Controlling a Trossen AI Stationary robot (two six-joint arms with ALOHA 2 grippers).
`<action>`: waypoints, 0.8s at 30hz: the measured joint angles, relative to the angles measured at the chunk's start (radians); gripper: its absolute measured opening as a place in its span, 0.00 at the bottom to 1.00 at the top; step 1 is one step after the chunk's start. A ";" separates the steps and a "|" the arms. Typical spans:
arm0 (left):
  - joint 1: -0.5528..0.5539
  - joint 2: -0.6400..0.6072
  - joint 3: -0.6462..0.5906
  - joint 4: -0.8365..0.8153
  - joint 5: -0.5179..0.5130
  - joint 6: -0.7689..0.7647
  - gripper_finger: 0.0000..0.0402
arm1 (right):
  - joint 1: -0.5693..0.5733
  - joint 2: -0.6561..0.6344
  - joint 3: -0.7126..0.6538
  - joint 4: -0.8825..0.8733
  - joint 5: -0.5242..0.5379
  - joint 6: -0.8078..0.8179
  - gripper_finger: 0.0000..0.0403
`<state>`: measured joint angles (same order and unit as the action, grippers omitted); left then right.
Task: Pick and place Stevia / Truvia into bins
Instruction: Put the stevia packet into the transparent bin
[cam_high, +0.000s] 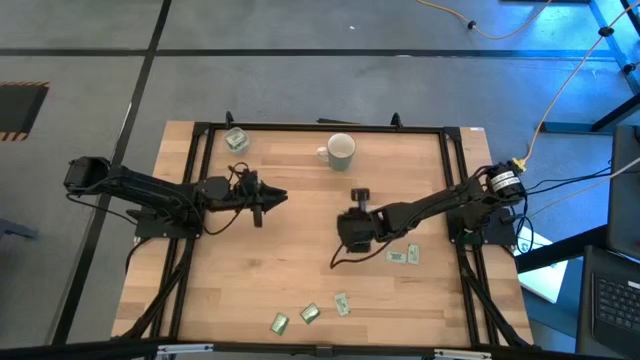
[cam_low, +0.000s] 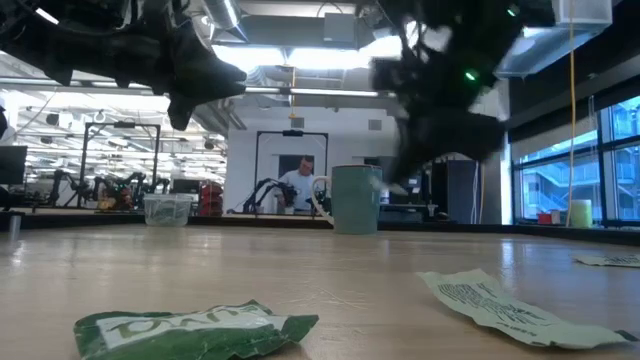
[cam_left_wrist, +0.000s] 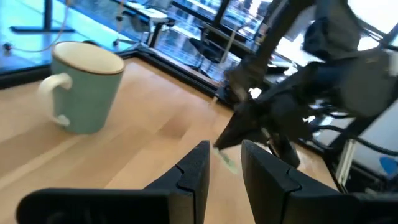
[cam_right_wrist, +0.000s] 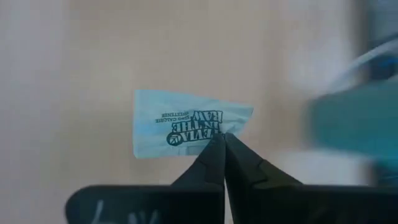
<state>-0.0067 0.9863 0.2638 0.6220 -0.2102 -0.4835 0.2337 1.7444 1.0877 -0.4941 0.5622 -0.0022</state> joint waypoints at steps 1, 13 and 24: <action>0.000 0.000 0.000 -0.002 -0.010 -0.012 0.21 | 0.000 0.000 0.022 0.012 0.049 -0.042 0.00; -0.001 0.000 0.000 0.026 -0.033 -0.071 0.25 | -0.033 -0.005 0.110 0.465 0.164 -0.539 0.00; -0.001 0.038 0.001 0.065 -0.044 -0.164 0.38 | -0.072 -0.005 0.110 0.495 0.151 -0.588 0.00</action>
<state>-0.0078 1.0240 0.2648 0.6865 -0.2537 -0.6475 0.1617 1.7390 1.1976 0.0008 0.7132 -0.5899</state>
